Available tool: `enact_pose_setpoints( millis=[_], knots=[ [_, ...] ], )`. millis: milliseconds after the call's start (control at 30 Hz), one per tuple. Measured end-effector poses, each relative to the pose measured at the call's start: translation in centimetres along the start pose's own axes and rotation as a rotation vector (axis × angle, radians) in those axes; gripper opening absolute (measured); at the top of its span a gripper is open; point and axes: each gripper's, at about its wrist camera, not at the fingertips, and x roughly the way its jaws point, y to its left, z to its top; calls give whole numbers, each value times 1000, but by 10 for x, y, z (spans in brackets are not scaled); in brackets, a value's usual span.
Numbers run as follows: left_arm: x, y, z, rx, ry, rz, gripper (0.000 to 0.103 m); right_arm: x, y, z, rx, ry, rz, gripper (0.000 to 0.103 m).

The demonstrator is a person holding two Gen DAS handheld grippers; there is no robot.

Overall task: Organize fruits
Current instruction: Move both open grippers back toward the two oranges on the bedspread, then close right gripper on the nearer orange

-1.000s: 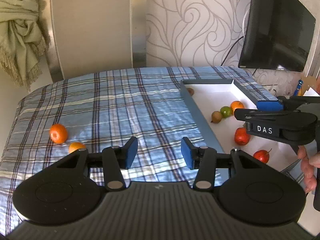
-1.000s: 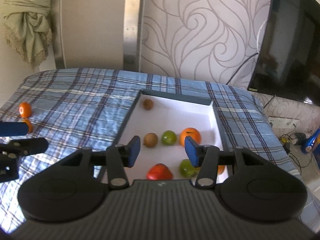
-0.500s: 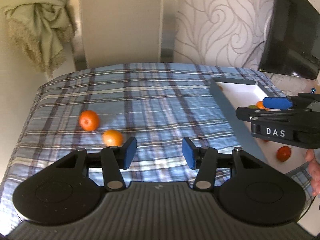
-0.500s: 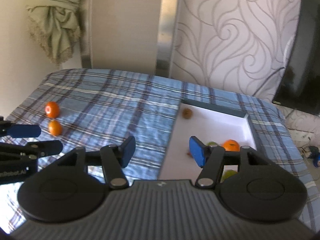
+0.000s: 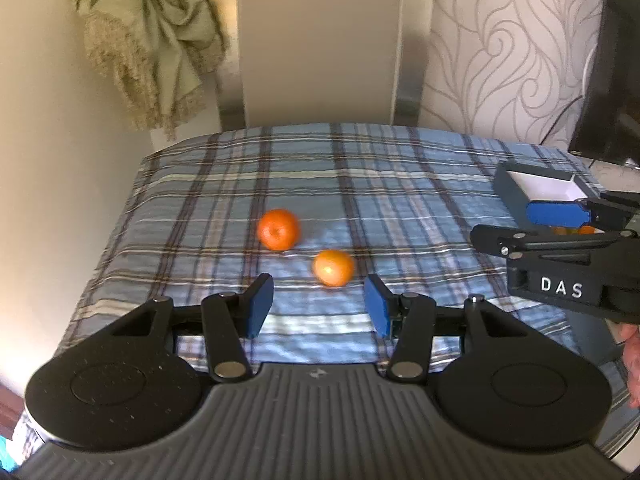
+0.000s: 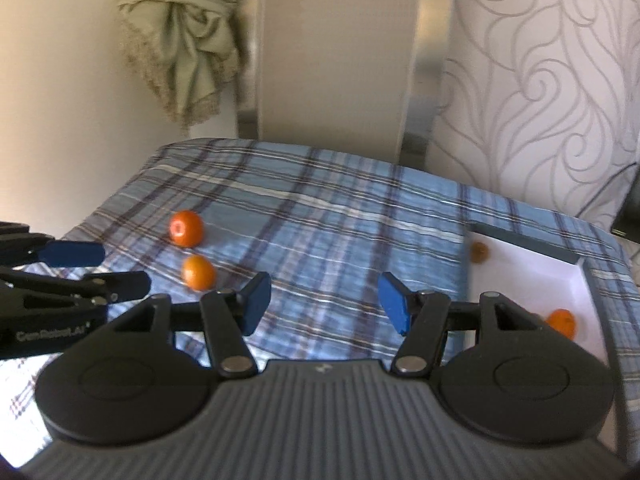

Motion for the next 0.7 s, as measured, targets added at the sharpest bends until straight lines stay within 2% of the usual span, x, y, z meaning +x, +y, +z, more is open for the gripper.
enact_pose_setpoints(
  millis=[433,700],
  knots=[
    [-16,58,-17,-33,16,106,56,33,64,-1,-47,29,134,62],
    [-18,80,-17,-49,7,133,56,59,79,-1,-62,59,136,60]
  ],
)
